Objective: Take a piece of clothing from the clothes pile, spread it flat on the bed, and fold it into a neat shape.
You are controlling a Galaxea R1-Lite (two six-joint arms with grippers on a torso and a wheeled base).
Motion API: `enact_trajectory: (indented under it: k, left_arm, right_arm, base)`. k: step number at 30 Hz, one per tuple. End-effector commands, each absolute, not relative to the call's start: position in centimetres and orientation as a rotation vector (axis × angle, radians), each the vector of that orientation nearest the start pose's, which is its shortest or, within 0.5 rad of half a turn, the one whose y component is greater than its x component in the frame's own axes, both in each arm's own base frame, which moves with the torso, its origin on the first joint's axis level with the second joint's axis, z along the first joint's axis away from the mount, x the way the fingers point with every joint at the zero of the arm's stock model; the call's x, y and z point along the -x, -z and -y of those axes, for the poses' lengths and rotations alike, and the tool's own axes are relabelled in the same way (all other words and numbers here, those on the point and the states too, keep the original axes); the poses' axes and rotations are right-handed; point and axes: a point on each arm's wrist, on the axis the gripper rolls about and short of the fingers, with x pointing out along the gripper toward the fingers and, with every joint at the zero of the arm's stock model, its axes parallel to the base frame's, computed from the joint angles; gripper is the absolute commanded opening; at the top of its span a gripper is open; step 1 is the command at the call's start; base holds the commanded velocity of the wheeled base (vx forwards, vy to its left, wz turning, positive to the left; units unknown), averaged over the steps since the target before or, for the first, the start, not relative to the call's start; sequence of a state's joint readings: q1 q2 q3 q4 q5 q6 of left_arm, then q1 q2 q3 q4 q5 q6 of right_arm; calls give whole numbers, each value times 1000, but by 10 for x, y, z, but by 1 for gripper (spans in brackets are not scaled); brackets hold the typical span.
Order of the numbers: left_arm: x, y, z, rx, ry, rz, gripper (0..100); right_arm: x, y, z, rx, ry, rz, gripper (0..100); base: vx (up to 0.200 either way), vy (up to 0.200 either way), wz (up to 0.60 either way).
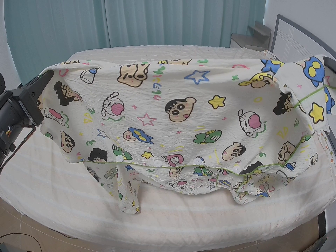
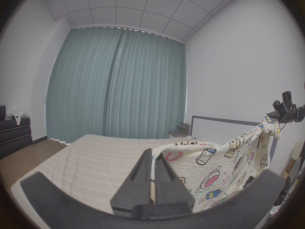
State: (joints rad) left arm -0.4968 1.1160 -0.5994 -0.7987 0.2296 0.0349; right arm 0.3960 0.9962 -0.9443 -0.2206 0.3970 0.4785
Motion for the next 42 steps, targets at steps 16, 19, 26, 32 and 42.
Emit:
enact_trajectory:
  k: [16,19,26,32,42]
  left_arm:
    - [-136,-275,66,62,246,268,0]
    - [-135,-275,65,63,246,270,0]
    - [-136,-274,64,60,239,267,0]
    - [-137,-275,64,60,234,269,0]
    - [-136,-276,63,63,229,276,0]
  right_arm:
    - [-103,-332,-56,-453,-841,-38,0]
    - [-103,-332,-56,-453,-841,-38,0]
    - [-104,-332,-57,-451,-843,-43,0]
    - [-105,-332,-58,-451,-846,-47,0]
    - [-104,-334,-59,-451,-861,-44,0]
  base:
    - [0,200,0]
    - [0,200,0]
    - [0,200,0]
    - [0,200,0]
    - [0,200,0]
